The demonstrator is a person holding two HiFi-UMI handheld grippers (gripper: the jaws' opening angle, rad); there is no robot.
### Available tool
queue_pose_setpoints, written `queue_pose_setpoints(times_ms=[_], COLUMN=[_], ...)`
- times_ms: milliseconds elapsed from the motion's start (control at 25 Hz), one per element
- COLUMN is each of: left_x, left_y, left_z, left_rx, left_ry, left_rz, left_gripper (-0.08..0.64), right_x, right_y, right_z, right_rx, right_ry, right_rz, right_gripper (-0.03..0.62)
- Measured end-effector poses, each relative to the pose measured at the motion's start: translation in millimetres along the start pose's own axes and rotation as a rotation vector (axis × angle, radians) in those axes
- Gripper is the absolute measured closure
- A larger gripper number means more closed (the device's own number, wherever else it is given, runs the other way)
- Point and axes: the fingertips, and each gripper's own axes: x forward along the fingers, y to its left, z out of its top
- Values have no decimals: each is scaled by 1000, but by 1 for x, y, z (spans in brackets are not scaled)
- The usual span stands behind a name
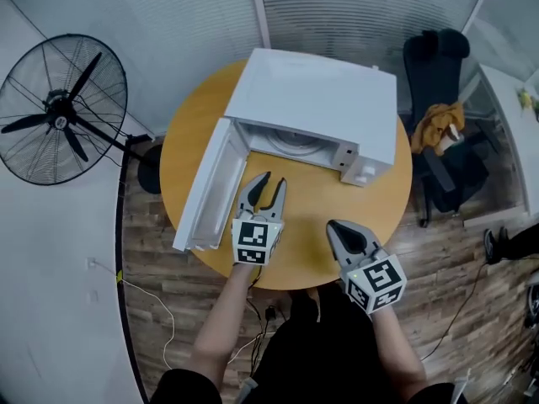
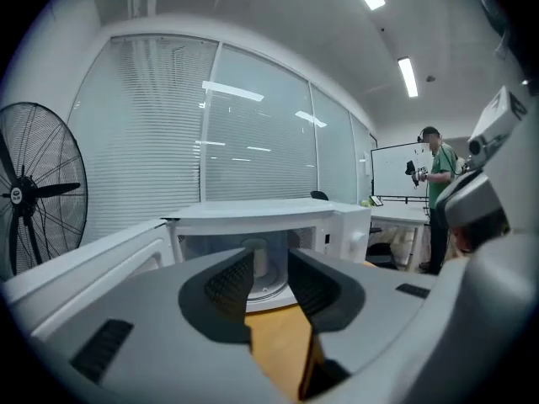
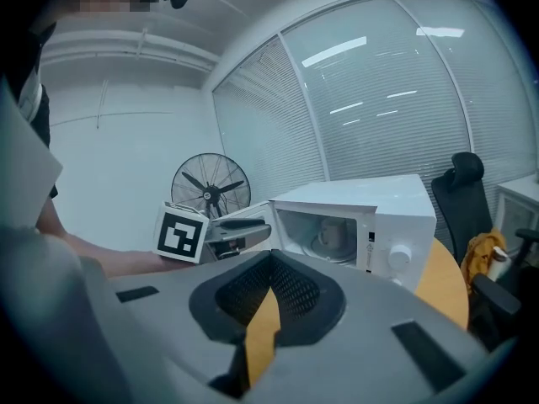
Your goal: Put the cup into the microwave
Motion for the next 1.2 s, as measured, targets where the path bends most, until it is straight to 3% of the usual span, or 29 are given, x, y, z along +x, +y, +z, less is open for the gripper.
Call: queue_pose_setpoints(times_ms=[240, 560, 960, 1200], left_x=[-54, -120, -152, -156], left_y=[-9, -32, -68, -78], left_z=[34, 61, 55, 54], left_rx=[-59, -64, -96, -82], left_ry=[-34, -52, -46, -41], left_rz=[-12, -29, -41, -24], left_gripper=[456, 457, 471, 525], right_x=[-14, -33, -46, -51], right_y=[18, 39, 61, 60], right_z=[8, 21, 22, 19], right_rx=[-29, -57, -50, -23], right_ry=[-35, -86, -117, -113], right_rz=[-13, -8, 33, 51], right_gripper=[583, 583, 583, 583])
